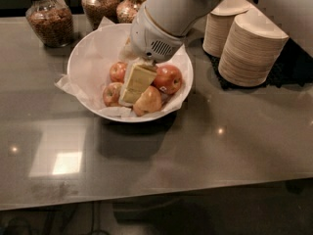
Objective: Pick apple from white bowl
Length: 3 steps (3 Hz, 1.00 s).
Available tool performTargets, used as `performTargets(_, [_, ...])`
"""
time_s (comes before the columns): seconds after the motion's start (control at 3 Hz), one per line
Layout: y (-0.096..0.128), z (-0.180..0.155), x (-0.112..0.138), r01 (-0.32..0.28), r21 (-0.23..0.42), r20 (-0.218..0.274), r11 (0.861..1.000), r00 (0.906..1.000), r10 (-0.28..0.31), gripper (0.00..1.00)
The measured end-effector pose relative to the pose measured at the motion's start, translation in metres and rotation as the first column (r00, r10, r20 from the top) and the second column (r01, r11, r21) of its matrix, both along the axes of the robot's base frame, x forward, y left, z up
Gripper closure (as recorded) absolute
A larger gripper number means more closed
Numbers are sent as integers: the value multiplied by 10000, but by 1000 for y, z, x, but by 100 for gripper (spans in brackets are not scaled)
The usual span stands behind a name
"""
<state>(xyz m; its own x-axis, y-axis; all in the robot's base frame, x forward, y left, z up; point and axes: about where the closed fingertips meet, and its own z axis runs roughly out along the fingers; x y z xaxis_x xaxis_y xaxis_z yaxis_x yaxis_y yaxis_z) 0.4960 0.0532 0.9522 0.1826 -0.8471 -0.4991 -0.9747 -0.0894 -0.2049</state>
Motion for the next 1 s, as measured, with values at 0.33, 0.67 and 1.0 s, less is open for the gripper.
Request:
performTargets(0.33, [2, 1, 0, -56, -22, 40, 10000, 10000, 56, 34])
performTargets(0.67, [-4, -10, 9, 166, 69, -128, 9998, 9998, -165, 36])
performTargets(1.0, [-12, -22, 18, 445, 137, -349, 9989, 9984, -440, 40])
